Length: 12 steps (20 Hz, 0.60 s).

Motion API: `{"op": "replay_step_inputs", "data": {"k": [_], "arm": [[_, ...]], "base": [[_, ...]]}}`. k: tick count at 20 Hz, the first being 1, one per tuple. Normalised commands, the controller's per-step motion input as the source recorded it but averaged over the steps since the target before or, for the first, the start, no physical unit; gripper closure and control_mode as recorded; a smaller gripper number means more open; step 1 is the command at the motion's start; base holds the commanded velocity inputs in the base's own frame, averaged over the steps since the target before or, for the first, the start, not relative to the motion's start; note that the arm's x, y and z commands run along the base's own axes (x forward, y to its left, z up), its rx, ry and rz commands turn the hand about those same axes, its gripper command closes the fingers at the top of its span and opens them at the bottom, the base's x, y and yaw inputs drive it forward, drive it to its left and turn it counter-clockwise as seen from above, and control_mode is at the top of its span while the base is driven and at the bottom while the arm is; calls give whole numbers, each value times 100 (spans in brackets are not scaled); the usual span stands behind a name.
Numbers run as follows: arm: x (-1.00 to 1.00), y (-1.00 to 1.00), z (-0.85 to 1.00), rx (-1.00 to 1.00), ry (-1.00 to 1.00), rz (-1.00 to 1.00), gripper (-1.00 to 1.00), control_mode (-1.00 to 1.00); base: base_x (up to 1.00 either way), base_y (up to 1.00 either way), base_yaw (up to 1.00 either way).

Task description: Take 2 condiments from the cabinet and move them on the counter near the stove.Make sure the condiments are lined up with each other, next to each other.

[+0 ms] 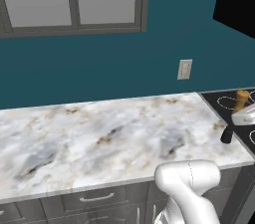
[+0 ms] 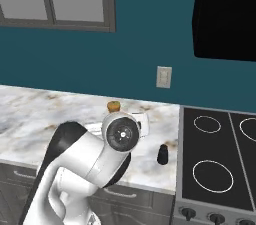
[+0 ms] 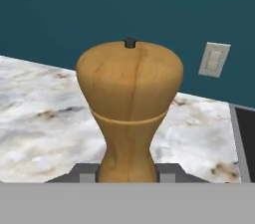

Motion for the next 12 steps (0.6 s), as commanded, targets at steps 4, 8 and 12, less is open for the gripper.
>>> {"op": "replay_step_inputs", "data": {"k": [4,8,12], "arm": [[2,-34,-65,0,0,0,100,-100],[7,-27,-79,0,0,0,100,-100],[6,-32,-74,0,0,0,100,-100]], "base": [[0,0,0],[0,0,0],[0,0,0]]}}
